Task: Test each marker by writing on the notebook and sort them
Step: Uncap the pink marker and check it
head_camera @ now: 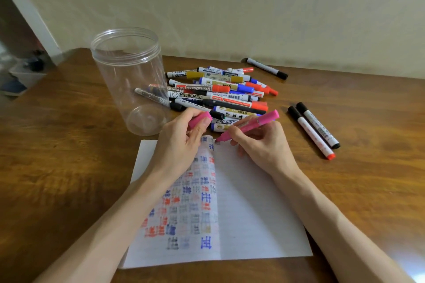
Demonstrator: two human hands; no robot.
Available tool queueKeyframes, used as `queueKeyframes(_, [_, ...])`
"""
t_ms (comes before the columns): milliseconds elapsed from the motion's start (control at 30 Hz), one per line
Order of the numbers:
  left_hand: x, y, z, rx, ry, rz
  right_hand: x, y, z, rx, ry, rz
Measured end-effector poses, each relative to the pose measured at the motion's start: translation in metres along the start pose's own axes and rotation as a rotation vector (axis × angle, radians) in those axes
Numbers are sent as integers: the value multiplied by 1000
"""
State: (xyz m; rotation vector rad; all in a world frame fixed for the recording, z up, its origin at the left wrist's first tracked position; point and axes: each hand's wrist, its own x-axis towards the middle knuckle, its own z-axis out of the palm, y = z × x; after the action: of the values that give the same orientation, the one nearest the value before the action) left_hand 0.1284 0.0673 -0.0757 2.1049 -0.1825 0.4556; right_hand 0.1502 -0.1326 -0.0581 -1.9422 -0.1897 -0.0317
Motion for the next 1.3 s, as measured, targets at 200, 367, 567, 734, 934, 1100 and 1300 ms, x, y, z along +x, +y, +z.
queueKeyframes(200, [0,1,-1,-23,-12,6,2,2,-2,-22,53,41])
queueKeyframes(367, [0,1,0,-26,-16,9,-1,-4,-4,44,10,25])
queueKeyframes(567, [0,1,-1,-23,-19,15,0,-1,-1,-2,-8,38])
queueKeyframes(734, [0,1,-2,-28,-23,13,1,-1,-3,21,10,64])
queueKeyframes(934, [1,-2,-2,-14,-17,17,-3,-6,-4,37,-73,8])
queueKeyframes(1100, [1,-3,-1,-4,-12,23,-3,-5,-3,-12,-73,28])
queueKeyframes(1300, [1,-1,-1,-34,-24,17,-1,-5,-6,2,-47,63])
